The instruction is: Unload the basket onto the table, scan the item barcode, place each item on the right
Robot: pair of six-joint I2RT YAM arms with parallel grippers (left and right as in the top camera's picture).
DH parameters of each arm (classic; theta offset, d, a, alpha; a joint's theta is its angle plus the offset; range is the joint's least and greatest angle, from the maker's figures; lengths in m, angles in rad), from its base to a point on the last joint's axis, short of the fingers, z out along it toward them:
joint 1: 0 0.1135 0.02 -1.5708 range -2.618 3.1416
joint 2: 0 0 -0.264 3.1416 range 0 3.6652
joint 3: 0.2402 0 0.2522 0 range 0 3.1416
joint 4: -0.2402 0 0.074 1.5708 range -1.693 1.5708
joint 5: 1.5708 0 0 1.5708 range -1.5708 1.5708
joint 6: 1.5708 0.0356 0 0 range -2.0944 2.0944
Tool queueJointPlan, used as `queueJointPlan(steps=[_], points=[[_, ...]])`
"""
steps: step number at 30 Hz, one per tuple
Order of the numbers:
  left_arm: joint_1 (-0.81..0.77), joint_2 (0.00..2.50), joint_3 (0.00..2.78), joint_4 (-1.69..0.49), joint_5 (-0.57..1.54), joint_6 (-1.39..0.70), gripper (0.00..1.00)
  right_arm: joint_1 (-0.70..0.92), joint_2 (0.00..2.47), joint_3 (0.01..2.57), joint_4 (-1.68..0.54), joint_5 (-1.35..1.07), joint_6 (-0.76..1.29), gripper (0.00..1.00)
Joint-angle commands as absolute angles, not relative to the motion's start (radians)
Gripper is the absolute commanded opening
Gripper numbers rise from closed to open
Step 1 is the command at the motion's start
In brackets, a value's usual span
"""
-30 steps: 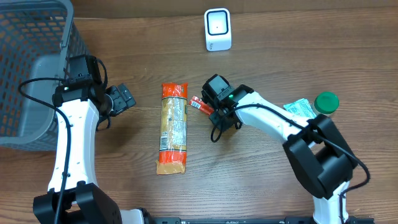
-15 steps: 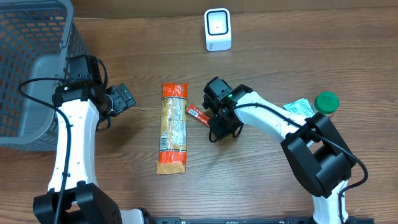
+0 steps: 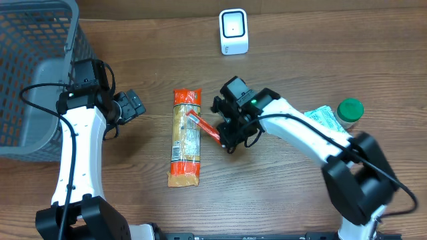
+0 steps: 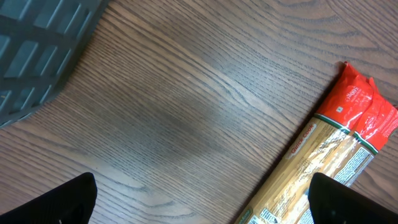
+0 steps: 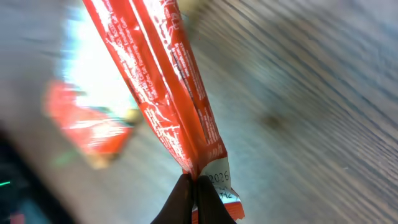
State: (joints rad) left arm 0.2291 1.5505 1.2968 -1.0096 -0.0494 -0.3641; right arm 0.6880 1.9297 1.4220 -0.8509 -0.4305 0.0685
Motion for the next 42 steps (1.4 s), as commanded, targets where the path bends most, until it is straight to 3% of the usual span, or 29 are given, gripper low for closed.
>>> queueJointPlan(steps=[1,25,31,34,35,36,42], points=[[0.229,1.549,1.298,-1.01,-0.056,-0.371,1.0,0.69,1.88,1.422,-0.827,-0.604,0.052,0.04],[0.229,1.549,1.298,-1.01,-0.056,-0.371,1.0,0.724,2.066,1.421,-0.705,-0.802,0.168,0.04],[0.229,1.549,1.298,-1.01,-0.056,-0.371,1.0,0.753,2.091,1.42,-0.701,-0.725,0.168,0.04],[0.229,1.549,1.298,-1.01,-0.056,-0.371,1.0,0.767,2.091,1.42,-0.7,-0.653,0.168,0.09],[0.229,1.549,1.298,-1.01,-0.056,-0.371,1.0,0.77,2.091,1.42,-0.701,-0.644,0.162,0.2],[0.229,1.549,1.298,-1.01,-0.056,-0.371,1.0,0.772,2.091,1.42,-0.701,-0.645,0.152,0.25],[0.229,1.549,1.298,-1.01,-0.056,-0.371,1.0,0.772,2.088,1.422,-0.7,-0.644,0.149,0.27]])
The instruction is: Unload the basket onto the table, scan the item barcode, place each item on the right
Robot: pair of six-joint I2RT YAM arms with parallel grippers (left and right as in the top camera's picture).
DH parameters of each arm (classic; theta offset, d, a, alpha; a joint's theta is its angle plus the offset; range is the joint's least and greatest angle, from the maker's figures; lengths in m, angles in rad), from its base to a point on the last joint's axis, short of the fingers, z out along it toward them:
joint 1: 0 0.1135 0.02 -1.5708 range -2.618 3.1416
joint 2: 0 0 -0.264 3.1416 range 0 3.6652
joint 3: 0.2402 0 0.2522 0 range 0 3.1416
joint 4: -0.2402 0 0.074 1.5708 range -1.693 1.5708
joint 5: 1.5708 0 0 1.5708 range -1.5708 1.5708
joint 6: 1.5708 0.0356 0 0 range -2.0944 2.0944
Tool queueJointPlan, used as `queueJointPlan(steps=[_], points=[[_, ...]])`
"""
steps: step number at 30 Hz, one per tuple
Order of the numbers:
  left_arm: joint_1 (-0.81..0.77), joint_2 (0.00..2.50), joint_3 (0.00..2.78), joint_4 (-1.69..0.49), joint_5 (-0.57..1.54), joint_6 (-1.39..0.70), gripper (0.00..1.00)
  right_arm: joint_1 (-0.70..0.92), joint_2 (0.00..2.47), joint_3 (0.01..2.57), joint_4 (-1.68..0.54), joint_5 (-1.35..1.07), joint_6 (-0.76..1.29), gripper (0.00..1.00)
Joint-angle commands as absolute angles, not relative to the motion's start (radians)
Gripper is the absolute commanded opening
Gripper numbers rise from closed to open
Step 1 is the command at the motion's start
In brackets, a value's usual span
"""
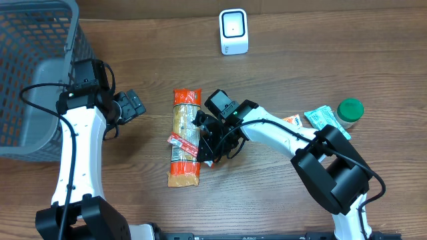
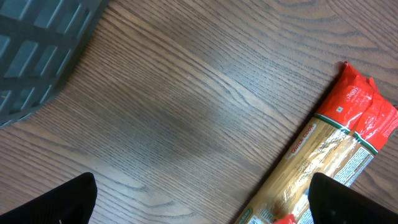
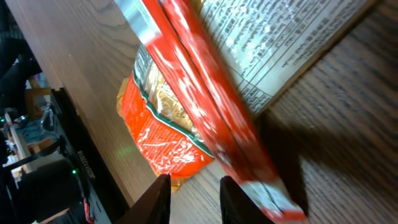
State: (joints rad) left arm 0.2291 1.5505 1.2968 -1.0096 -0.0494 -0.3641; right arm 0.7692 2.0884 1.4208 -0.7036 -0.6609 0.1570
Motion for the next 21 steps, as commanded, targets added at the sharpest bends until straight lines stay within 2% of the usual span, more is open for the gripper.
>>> queueJointPlan(steps=[1,14,21], points=[[0.229,1.549,1.298,-1.01,-0.056,-0.371,1.0,0.773,2.083,1.423,-0.7,-0.643,0.149,0.28],[0.229,1.549,1.298,-1.01,-0.056,-0.371,1.0,0.824,2.009,1.439,-0.751,-0.209,-0.01,0.41],[0.229,1.549,1.298,-1.01,-0.056,-0.371,1.0,0.805,2.009,1.439,-0.842,-0.112,-0.007,0.41]])
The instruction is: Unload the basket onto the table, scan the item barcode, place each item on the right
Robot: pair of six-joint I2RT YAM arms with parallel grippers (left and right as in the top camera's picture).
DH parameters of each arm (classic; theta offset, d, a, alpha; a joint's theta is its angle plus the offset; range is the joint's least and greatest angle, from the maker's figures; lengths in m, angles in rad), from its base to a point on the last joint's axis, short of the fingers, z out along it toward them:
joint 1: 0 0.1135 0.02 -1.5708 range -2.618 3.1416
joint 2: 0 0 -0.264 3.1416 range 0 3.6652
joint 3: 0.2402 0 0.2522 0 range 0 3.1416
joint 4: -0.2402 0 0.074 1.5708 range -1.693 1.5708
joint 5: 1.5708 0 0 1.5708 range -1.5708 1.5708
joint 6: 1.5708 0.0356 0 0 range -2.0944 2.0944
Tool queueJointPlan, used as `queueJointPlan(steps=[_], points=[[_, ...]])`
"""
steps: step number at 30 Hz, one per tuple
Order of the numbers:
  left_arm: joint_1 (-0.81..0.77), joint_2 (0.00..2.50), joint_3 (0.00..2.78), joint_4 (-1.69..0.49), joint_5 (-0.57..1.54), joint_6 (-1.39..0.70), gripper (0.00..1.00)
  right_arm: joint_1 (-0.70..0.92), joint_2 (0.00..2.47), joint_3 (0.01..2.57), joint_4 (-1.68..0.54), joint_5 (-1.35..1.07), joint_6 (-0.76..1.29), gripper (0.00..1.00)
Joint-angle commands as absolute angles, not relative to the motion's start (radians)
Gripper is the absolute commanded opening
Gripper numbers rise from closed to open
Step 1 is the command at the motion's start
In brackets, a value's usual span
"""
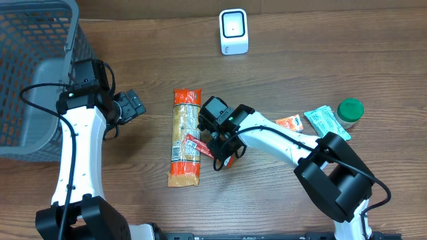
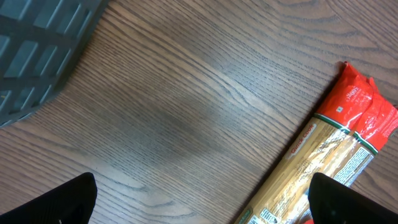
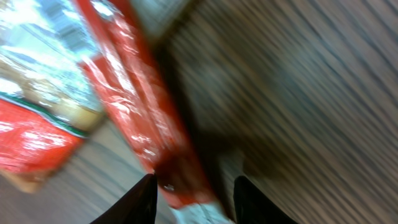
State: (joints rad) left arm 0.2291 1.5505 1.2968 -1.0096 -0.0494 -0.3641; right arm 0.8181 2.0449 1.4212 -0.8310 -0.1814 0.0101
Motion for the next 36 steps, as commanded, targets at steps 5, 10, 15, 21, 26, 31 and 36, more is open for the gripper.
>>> queueJointPlan(steps=[5,10,15,21,26,31,36], points=[[0.229,1.549,1.298,-1.01,-0.056,-0.371,1.0,0.805,2.009,1.426,-0.862,-0.136,-0.008,0.41],[0.229,1.549,1.298,-1.01,-0.056,-0.371,1.0,0.816,2.009,1.413,-0.867,-0.135,-0.008,0.41],[0.229,1.549,1.298,-1.01,-0.056,-0.371,1.0,0.816,2.009,1.413,-0.883,-0.081,-0.009,0.41],[0.229,1.549,1.298,-1.01,-0.056,-0.371,1.0,0.794,2.009,1.413,-0.905,-0.011,-0.003,0.41],[0.229,1.549,1.298,-1.01,-0.056,-0.371,1.0,0.752,2.009,1.413,-0.915,-0.012,0.066,0.41],[0.229,1.549,1.298,-1.01,-0.056,-0.371,1.0,0.71,2.009,1.413,-0.923,-0.02,0.135,0.41],[0.229,1.549,1.298,-1.01,-0.056,-0.371,1.0,0.702,2.009,1.413,-0.952,-0.027,0.135,0.43]])
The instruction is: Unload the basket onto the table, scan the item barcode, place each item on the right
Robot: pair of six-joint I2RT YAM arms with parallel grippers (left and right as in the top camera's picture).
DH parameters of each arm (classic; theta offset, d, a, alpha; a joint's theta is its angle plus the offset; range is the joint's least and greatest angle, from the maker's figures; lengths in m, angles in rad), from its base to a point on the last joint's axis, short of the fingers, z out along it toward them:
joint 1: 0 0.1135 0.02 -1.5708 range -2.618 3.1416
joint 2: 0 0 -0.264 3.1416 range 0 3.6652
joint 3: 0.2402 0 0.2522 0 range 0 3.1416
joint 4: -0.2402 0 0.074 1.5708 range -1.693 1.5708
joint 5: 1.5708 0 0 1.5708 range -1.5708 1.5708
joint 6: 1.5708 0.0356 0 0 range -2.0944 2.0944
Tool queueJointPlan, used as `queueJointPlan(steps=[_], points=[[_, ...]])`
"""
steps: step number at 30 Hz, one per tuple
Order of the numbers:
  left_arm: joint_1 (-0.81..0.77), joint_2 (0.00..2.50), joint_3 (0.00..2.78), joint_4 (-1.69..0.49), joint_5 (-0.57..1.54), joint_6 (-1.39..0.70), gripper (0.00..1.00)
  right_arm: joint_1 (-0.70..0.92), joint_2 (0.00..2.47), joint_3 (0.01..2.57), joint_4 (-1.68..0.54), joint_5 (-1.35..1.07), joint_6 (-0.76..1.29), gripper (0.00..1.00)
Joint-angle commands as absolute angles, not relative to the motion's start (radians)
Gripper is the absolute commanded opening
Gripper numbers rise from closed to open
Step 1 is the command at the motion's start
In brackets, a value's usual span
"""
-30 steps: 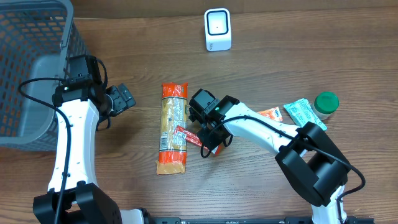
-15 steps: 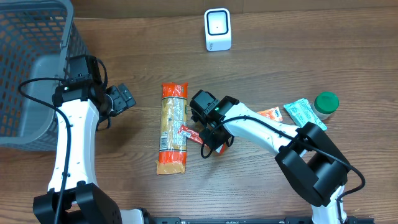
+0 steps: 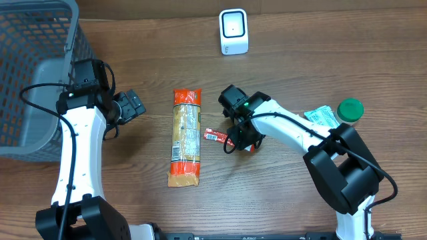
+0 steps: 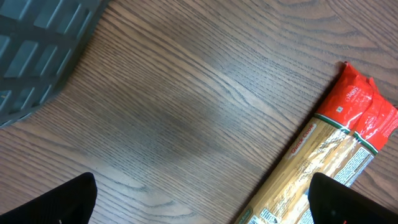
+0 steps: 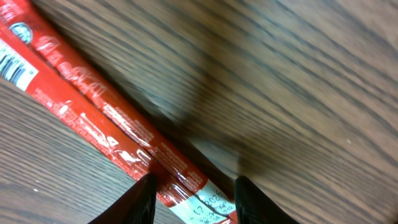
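Note:
A thin red stick packet (image 3: 215, 137) lies flat on the wood, just right of the pasta bag (image 3: 186, 137). Its white-printed end (image 5: 208, 202) sits between the fingers of my right gripper (image 5: 194, 182), which stands open low over it. In the overhead view the right gripper (image 3: 241, 141) covers that end. The white scanner (image 3: 233, 31) stands at the back centre. My left gripper (image 3: 133, 105) is open and empty, left of the pasta bag's red end (image 4: 357, 112).
A grey mesh basket (image 3: 33, 73) fills the left back corner. A green-capped bottle (image 3: 349, 110) and a pale sachet (image 3: 322, 118) sit at the right. Bare wood lies between the pasta bag and the scanner.
The right gripper has shifted right and back, away from the pasta bag's edge. The red packet now lies wholly on the wood, off the bag. Jaws stay open. The left arm is unchanged.
The right gripper first held the red packet by its end, shut, above the table right of the pasta bag. Then its jaws were open and the packet lay across the bag. Later it sat at the bag's right edge, and now on bare wood.

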State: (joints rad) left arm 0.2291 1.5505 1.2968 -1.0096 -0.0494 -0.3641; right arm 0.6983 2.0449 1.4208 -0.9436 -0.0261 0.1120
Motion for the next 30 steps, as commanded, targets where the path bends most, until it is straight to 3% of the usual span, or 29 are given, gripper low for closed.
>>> queueJointPlan(steps=[1,5,9,13,16,19,20,22,23,26,30], points=[[0.229,1.549,1.298,-1.01,-0.056,-0.371,1.0,0.702,2.009,1.413,-0.962,-0.027,0.136,0.43],[0.229,1.549,1.298,-1.01,-0.056,-0.371,1.0,0.702,2.009,1.413,-0.989,-0.027,0.184,0.41],[0.229,1.549,1.298,-1.01,-0.056,-0.371,1.0,0.702,2.009,1.413,-1.009,-0.027,0.257,0.31],[0.229,1.549,1.298,-1.01,-0.056,-0.371,1.0,0.702,2.009,1.413,-1.016,-0.027,0.313,0.27],[0.229,1.549,1.298,-1.01,-0.056,-0.371,1.0,0.702,2.009,1.413,-1.012,-0.028,0.373,0.29],[0.229,1.549,1.298,-1.01,-0.056,-0.371,1.0,0.702,2.009,1.413,-0.995,-0.036,0.379,0.42],[0.229,1.549,1.298,-1.01,-0.056,-0.371,1.0,0.702,2.009,1.413,-0.984,-0.035,0.373,0.41],[0.229,1.549,1.298,-1.01,-0.056,-0.371,1.0,0.702,2.008,1.415,-0.975,-0.046,0.318,0.18],[0.229,1.549,1.298,-1.01,-0.056,-0.371,1.0,0.702,2.007,1.419,-0.98,-0.046,0.303,0.14],[0.229,1.549,1.298,-1.01,-0.056,-0.371,1.0,0.697,1.982,1.423,-0.994,-0.045,0.302,0.17],[0.229,1.549,1.298,-1.01,-0.056,-0.371,1.0,0.695,1.912,1.423,-1.007,-0.046,0.266,0.33]])
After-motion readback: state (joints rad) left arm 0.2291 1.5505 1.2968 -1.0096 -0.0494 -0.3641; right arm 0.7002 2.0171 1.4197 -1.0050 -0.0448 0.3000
